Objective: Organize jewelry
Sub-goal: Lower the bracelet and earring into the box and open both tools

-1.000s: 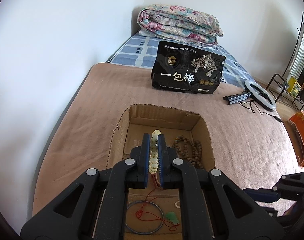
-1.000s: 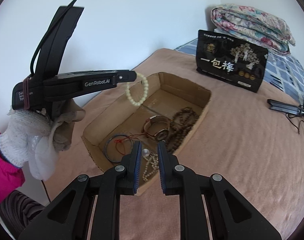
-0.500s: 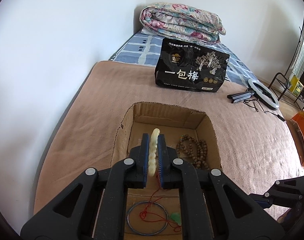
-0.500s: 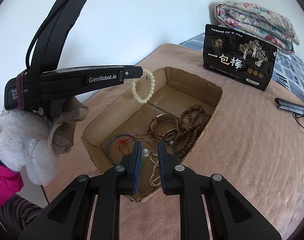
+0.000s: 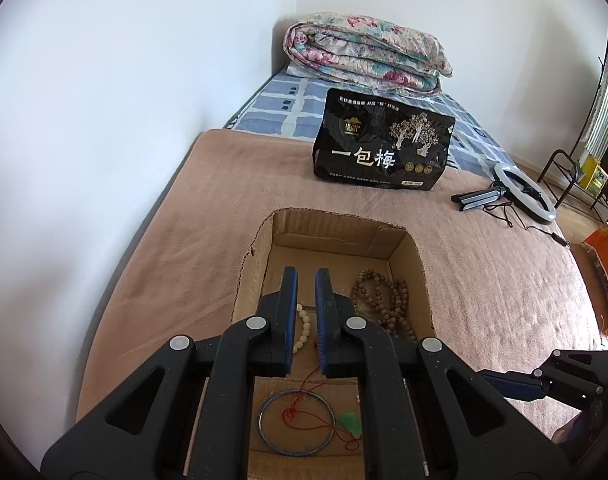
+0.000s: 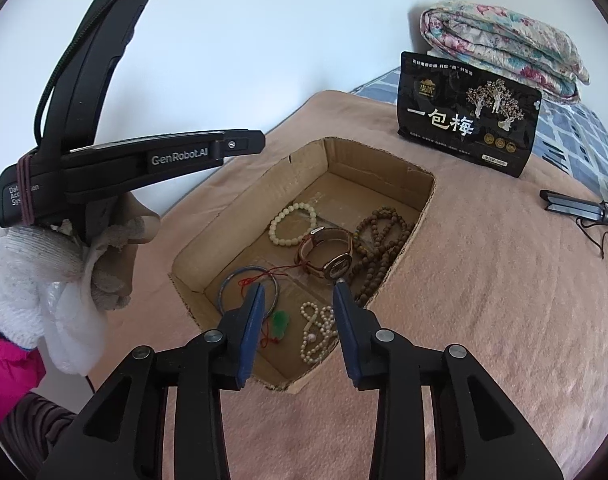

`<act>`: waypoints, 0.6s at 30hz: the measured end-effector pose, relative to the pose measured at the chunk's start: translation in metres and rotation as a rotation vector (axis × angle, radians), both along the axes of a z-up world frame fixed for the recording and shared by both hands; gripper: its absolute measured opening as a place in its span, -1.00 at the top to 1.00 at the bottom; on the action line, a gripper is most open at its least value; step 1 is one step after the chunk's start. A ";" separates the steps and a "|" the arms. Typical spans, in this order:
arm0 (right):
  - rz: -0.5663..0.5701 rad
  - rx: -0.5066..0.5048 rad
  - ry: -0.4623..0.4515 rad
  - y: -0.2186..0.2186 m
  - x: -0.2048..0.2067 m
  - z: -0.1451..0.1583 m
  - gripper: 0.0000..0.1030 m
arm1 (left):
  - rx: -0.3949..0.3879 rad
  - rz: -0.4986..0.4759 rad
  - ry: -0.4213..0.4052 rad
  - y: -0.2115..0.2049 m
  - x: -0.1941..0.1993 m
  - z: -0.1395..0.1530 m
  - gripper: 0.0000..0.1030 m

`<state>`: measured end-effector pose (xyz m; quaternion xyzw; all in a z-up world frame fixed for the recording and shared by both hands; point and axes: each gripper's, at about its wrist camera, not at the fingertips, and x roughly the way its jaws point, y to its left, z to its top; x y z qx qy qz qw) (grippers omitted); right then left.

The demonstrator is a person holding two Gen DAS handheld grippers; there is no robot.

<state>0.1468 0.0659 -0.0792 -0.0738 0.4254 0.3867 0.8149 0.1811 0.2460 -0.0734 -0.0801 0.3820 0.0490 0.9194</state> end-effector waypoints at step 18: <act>-0.078 0.007 -0.088 -0.047 -0.039 0.048 0.35 | 0.063 -0.034 -0.117 -0.044 -0.080 0.069 0.87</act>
